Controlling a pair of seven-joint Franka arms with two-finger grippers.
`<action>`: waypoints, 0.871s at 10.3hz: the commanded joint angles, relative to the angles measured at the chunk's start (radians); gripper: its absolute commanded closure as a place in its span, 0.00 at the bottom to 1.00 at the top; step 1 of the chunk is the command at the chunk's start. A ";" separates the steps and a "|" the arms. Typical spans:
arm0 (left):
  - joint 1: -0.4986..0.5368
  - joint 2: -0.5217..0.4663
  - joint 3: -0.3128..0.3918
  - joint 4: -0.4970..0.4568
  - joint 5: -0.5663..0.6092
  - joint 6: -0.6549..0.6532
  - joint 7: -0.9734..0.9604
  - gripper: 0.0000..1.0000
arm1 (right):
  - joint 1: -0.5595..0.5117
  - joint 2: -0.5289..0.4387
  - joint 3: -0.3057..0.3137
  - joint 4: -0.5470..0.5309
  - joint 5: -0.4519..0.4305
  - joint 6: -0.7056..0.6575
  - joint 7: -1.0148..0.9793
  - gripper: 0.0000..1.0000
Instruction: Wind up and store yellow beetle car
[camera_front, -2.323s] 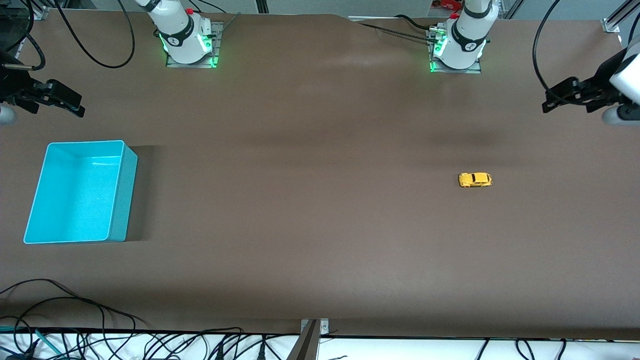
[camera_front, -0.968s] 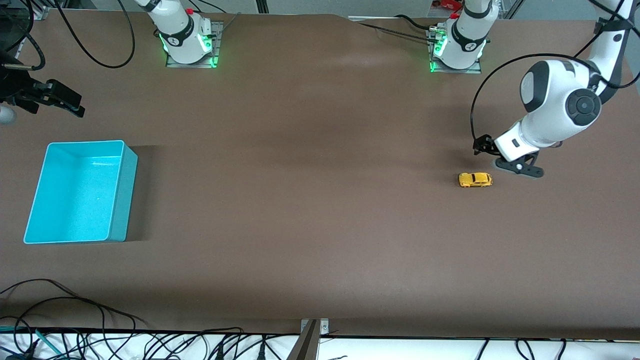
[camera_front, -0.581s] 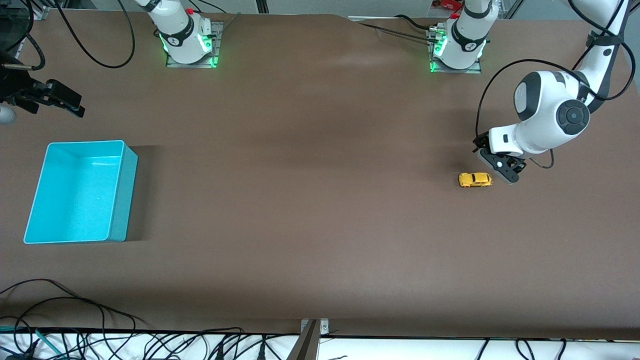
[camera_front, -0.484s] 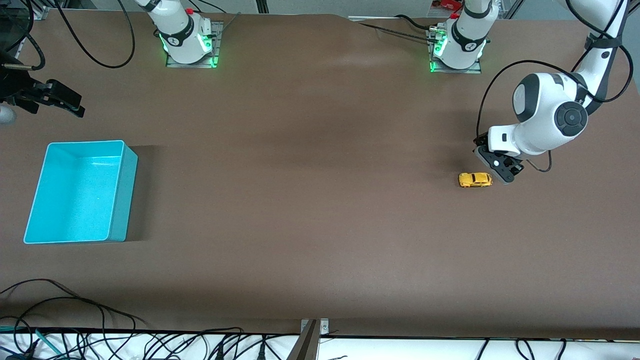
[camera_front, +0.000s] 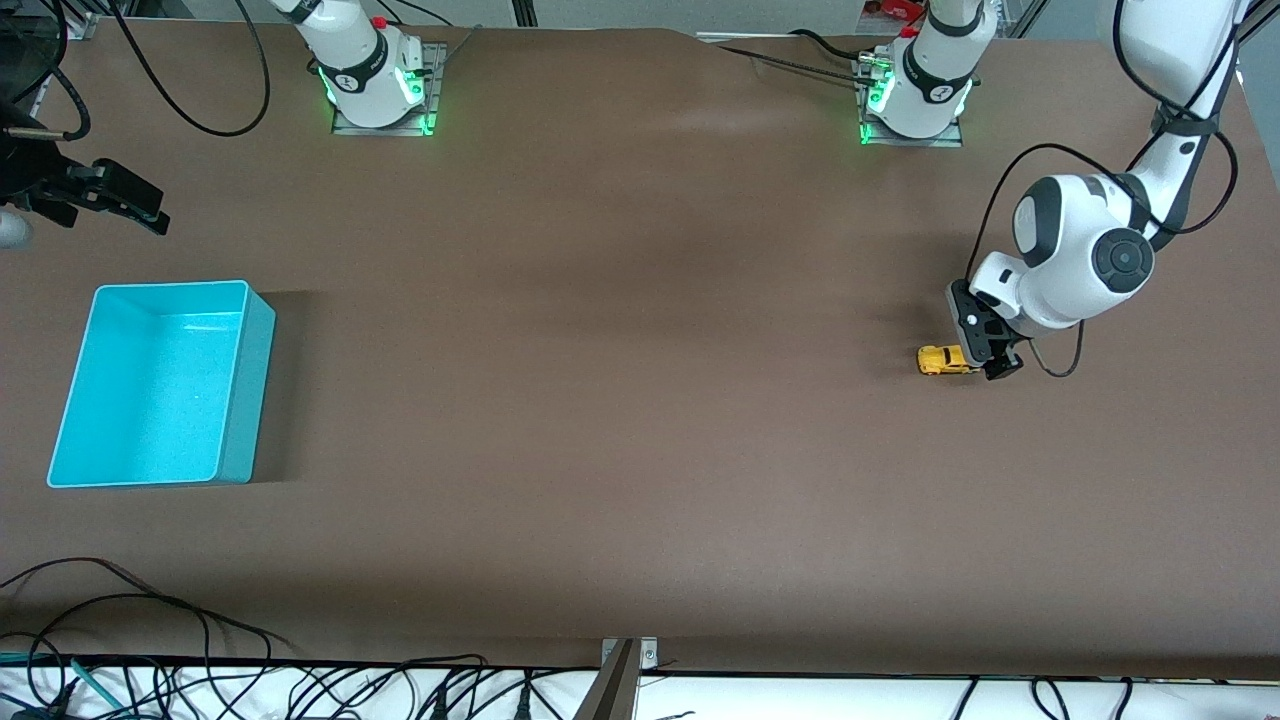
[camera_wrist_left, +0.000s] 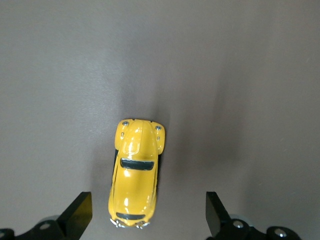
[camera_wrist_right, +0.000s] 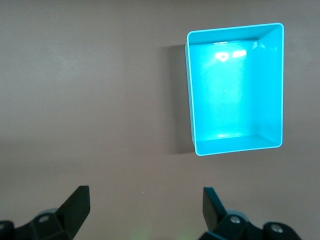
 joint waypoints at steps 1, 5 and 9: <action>0.002 0.044 0.000 0.009 -0.011 0.053 0.110 0.01 | 0.000 0.000 0.000 0.012 0.008 -0.004 0.013 0.00; 0.000 0.072 0.000 0.013 -0.022 0.087 0.210 0.03 | 0.000 -0.001 -0.002 0.012 0.006 -0.007 0.013 0.00; 0.002 0.072 0.000 0.013 -0.022 0.087 0.202 0.66 | 0.000 0.000 -0.002 0.012 0.008 -0.006 0.013 0.00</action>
